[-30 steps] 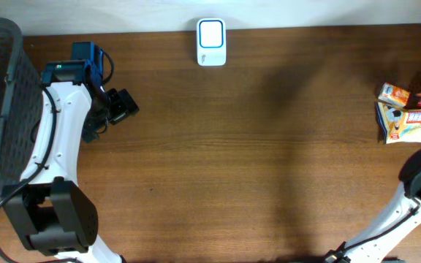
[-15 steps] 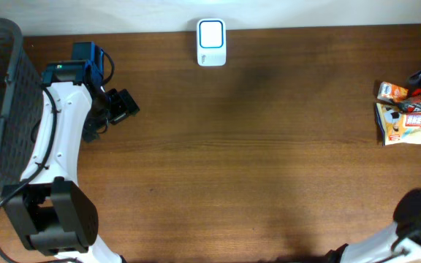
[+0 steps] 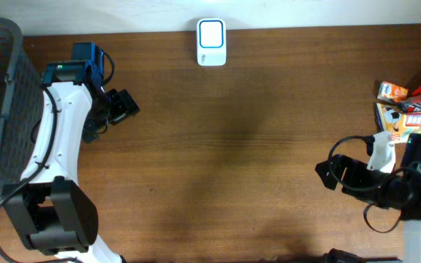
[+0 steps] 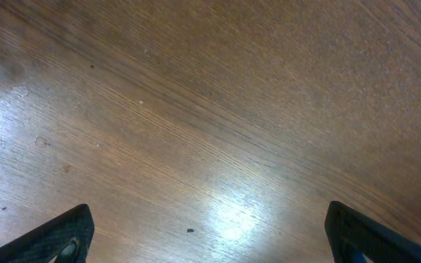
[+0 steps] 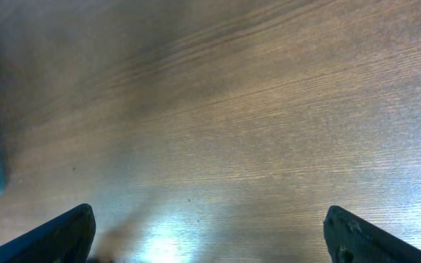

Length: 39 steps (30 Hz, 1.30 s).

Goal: Scan the item barcode

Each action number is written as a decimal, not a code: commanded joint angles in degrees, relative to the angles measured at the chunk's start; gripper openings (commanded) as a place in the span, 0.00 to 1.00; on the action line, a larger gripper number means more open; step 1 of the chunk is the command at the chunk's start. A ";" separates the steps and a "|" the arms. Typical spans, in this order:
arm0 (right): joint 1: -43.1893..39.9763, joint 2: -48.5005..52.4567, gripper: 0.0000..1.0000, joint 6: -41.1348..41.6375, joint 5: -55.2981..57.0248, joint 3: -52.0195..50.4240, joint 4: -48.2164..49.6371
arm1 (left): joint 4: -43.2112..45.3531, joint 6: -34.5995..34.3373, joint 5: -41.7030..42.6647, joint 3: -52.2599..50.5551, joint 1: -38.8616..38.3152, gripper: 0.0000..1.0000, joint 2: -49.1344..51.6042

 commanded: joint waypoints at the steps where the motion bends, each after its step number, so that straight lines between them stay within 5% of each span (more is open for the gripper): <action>1: 0.35 3.76 0.99 0.13 2.45 -0.42 -0.31 | -0.11 -0.76 -0.44 0.15 0.04 0.99 0.09; 7: 5.77 5.55 0.99 -3.04 1.09 -3.30 6.62 | -0.11 -0.76 -0.44 0.15 0.04 0.99 0.09; 12: 11.30 -18.27 0.99 -3.04 -10.36 -25.42 38.82 | -0.11 -0.76 -0.44 0.15 0.04 0.99 0.09; 18: 11.63 -36.35 0.99 -3.04 -11.74 -37.05 58.64 | -0.11 -0.76 -0.44 0.15 0.04 0.99 0.09; 26: 12.09 -55.17 0.99 -3.89 -9.70 -55.43 73.13 | -0.11 -0.76 -0.44 0.15 0.04 0.99 0.09; 39: 17.55 -55.54 0.99 -3.87 14.12 -62.01 74.95 | -0.11 -0.76 -0.44 0.15 0.04 0.99 0.09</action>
